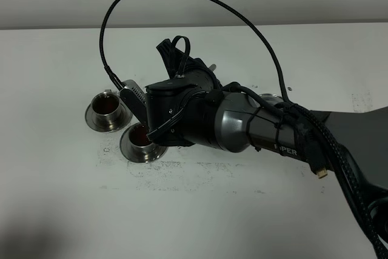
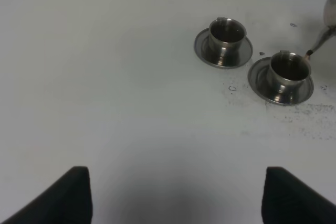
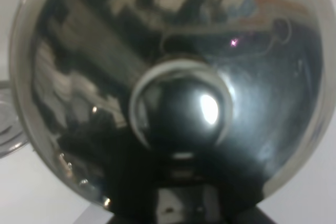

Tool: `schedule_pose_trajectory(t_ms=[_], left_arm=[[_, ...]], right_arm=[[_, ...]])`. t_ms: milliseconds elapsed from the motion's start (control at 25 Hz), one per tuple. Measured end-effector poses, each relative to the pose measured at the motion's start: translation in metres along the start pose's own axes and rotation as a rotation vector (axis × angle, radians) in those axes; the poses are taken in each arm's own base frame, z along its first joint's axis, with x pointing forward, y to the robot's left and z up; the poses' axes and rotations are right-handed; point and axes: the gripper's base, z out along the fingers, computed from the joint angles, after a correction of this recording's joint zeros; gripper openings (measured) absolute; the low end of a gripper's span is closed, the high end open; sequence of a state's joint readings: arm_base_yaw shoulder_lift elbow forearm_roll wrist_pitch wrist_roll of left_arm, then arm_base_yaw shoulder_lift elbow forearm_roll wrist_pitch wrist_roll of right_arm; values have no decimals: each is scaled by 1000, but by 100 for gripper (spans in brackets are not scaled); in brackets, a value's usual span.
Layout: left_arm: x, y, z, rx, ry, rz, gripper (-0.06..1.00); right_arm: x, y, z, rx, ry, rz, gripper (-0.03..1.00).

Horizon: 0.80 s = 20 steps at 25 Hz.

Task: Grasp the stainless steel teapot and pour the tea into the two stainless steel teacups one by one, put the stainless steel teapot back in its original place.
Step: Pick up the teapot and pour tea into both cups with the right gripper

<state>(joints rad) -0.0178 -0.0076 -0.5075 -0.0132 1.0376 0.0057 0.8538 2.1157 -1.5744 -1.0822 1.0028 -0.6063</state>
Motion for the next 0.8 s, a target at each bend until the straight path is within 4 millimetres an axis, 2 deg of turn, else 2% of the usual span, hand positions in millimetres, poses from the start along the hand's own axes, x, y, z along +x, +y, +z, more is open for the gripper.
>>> schedule_pose_trajectory(t_ms=[480, 800], left_arm=[[0, 0, 0, 0, 0, 0, 64], [0, 0, 0, 0, 0, 0, 64]], right_arm=[[-1, 1, 0, -9, -7, 19, 17], [1, 1, -6, -47, -46, 177, 17]])
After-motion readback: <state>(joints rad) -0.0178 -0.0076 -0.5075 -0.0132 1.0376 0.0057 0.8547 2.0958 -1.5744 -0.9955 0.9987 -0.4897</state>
